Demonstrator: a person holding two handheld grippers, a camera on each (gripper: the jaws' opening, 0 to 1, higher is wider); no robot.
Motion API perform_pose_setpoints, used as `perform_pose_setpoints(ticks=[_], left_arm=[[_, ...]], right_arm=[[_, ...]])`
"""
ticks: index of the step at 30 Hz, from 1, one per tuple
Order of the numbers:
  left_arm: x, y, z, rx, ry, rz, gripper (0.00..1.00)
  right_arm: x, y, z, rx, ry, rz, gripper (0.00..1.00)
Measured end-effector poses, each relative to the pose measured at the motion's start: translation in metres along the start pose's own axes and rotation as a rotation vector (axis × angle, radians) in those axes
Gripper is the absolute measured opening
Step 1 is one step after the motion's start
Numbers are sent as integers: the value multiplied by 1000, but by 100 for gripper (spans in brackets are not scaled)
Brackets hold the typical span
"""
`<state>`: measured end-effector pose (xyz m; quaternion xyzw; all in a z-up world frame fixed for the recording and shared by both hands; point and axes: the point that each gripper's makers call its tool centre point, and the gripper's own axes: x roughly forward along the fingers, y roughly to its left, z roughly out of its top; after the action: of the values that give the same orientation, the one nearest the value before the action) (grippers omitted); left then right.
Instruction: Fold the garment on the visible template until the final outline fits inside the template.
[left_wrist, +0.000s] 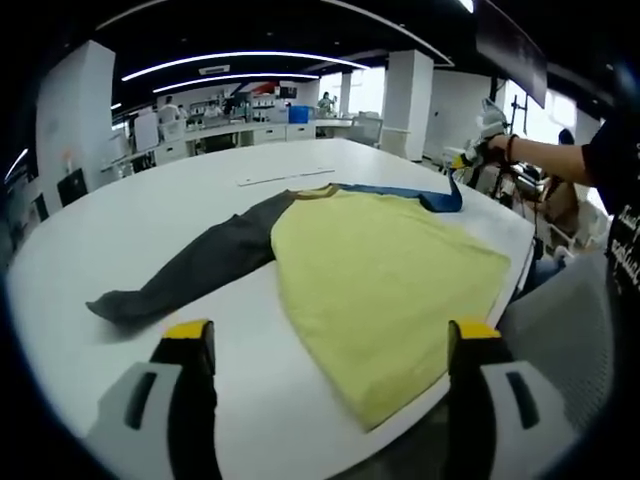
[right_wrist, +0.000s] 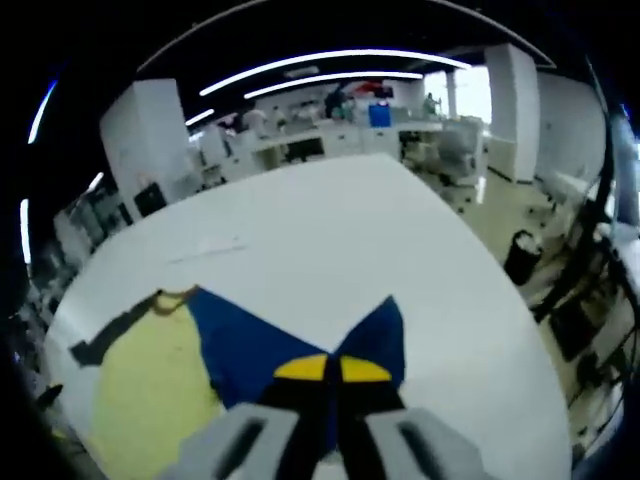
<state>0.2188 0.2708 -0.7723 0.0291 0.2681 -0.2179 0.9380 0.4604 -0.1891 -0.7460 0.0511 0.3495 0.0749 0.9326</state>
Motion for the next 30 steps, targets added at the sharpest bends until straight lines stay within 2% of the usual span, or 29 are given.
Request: perform_pose_setpoints(ticks=[3,10,12,17,30], left_arm=[[0,-3,2,-1,-1,0,94],[-1,-5,1,-1,8,-1,94],[-1,-6,2,-1,9,-2,94],[-1,-9,4,10,12,-7,94],[3,-13,3,18,21,-36,93]], right_arm=[[12,0,12,-17,-1,17,0],[23,24,25,-82,5,61,0],[18,37,23,-95,5,69,0],[30,50,33,-134,21,102,0],[46,94,29,-212,88,173,0]])
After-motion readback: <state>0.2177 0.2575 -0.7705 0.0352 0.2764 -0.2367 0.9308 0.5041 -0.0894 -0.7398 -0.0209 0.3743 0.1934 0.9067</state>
